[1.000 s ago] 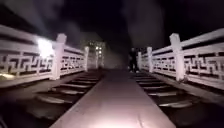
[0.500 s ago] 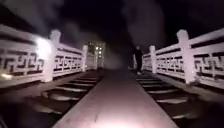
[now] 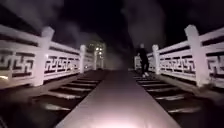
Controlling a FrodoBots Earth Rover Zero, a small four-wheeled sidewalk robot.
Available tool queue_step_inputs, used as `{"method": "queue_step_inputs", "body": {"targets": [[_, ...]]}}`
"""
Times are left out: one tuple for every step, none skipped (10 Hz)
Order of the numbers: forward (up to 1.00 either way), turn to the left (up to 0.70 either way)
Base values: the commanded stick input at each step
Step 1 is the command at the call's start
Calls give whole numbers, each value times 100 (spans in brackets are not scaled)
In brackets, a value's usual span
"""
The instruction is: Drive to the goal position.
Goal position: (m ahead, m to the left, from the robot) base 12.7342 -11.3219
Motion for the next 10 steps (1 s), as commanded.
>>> {"method": "queue_step_inputs", "body": {"targets": [[70, 0], [70, 0], [70, 0], [70, 0], [70, 0], [70, 0], [70, 0], [60, 0], [49, 0], [45, 0]]}}
